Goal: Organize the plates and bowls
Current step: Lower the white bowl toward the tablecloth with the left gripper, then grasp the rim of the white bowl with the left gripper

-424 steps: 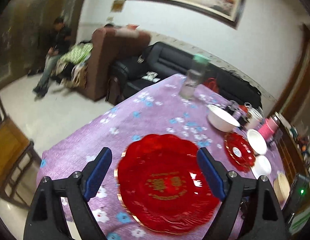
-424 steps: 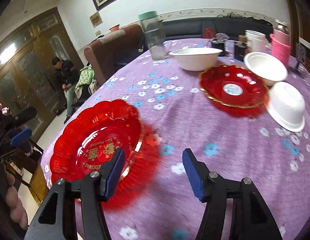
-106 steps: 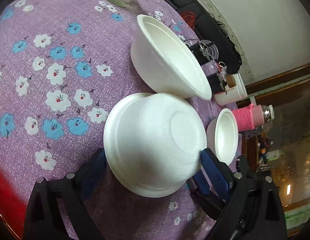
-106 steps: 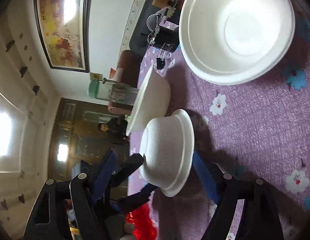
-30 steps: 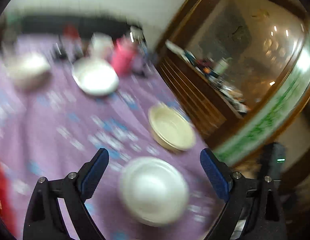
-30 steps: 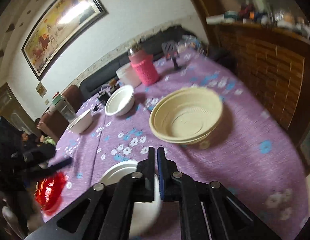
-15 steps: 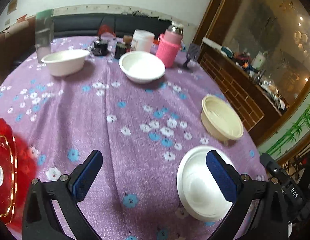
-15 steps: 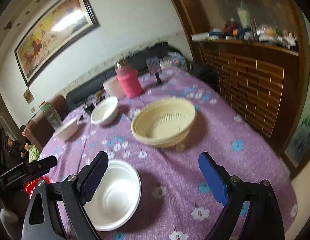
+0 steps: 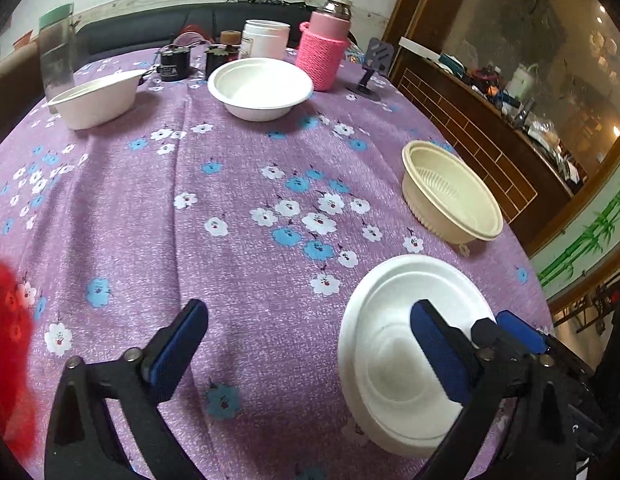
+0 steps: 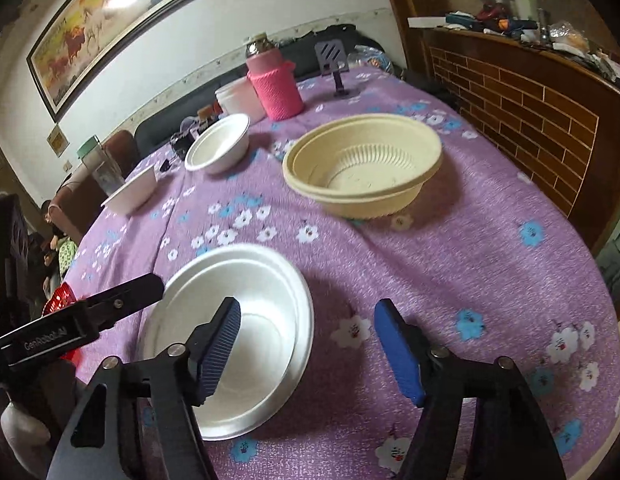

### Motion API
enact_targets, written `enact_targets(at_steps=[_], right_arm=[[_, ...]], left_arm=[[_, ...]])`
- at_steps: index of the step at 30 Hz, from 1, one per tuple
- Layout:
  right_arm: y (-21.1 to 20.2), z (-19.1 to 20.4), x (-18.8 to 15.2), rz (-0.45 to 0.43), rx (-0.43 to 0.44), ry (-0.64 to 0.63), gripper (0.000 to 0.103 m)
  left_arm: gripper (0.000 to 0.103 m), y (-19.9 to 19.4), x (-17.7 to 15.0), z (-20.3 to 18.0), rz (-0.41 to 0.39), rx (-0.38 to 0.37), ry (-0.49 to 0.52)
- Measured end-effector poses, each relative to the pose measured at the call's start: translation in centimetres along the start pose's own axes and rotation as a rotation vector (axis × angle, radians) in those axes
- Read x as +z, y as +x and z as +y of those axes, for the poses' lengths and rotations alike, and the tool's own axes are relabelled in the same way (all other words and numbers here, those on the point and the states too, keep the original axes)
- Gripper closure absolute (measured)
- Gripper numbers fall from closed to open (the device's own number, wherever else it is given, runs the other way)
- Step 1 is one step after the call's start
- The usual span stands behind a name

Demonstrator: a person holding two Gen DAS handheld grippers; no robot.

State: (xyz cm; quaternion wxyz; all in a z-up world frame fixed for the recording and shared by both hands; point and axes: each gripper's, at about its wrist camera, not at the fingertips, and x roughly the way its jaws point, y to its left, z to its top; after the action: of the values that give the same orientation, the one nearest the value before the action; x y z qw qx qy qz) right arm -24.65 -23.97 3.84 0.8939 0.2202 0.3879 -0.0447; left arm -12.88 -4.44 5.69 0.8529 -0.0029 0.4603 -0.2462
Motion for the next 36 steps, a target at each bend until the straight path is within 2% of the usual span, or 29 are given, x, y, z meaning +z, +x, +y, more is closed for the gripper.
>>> enact_targets(at_steps=[1,4,7,11,13,14,18,19,25,30,36], right_arm=[[0.2,0.0,-0.1,0.007,0.001,-0.002,0.034],[0.5,0.2,-0.3,0.019,0.000,-0.007,0.037],[0.9,0.2,-0.5,0.034,0.002,-0.007,0.041],[1.4,0.2,-0.5,0.054,0.007,-0.006,0.048],[1.6,0.4,-0.5,0.060,0.011,-0.011,0.053],[1.7,0.5,-0.5,0.063,0.013,-0.013,0.055],[1.9,0.8,-0.8,0.082,0.036,-0.022,0.080],[2.0,1.0,-0.8,0.083,0.040,-0.027,0.085],[1.3,2.2,-0.8,0.063,0.039,-0.071,0.085],[0.6,4.2,-0.3,0.049,0.063,-0.108,0.085],[0.0,9.0,0.4,0.040,0.130,-0.203,0.085]], left_arm=[[0.018,0.3,0.0,-0.2,0.009,-0.006,0.009],[0.030,1.4,0.0,-0.4,0.049,-0.023,0.016],[0.040,2.4,0.0,-0.5,0.078,-0.040,0.014],[0.047,3.1,-0.1,-1.0,0.102,-0.066,0.026],[0.061,3.4,-0.3,-1.2,0.117,-0.083,0.031],[0.063,3.5,-0.3,-1.2,0.126,-0.091,0.031],[0.084,3.7,-0.4,-1.1,0.135,-0.111,0.024],[0.085,3.7,-0.5,-1.0,0.139,-0.117,0.020],[0.085,2.3,-0.5,-0.5,0.110,-0.119,0.004],[0.085,-0.7,-0.3,0.7,0.048,-0.112,-0.015],[0.085,-5.2,0.0,4.0,-0.040,-0.072,-0.067]])
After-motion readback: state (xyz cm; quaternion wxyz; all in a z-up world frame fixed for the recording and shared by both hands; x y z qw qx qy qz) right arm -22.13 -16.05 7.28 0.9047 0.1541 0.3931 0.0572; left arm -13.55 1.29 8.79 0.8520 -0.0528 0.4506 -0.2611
